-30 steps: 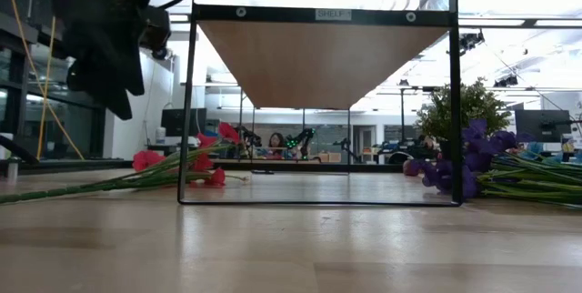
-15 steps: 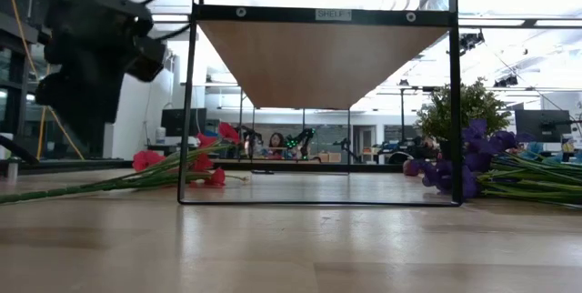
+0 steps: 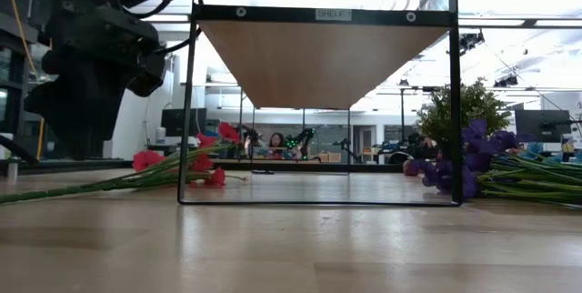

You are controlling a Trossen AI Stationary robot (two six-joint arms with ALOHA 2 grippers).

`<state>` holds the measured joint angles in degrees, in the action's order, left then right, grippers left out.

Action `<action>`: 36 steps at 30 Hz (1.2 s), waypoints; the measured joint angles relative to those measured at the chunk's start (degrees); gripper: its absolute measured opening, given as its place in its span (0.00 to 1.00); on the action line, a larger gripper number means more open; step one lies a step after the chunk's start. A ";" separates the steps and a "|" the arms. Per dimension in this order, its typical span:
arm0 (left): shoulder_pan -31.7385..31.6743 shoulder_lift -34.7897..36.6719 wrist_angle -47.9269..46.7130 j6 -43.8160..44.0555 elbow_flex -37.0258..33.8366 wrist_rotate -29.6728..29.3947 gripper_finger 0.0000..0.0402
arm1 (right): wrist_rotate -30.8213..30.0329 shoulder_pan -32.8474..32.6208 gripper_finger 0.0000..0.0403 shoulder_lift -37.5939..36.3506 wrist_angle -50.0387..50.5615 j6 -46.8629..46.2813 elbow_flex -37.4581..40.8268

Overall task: Pick and place flowers into a vace then onto a shelf
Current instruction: Put the red flowers into the left transparent vase

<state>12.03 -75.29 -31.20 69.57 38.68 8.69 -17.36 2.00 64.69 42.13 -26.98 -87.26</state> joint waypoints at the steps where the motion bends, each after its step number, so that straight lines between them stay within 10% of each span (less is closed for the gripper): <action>1: 0.00 0.00 0.17 0.01 0.00 0.14 0.73 | 0.00 0.00 0.00 0.00 0.00 0.00 0.00; 36: -0.02 -11.98 13.43 -5.87 0.22 0.53 0.73 | 1.73 0.02 0.00 0.00 -1.33 -0.15 -0.02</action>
<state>12.01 -87.27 -17.77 63.70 38.89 9.23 -15.63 2.02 64.69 40.80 -27.14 -87.29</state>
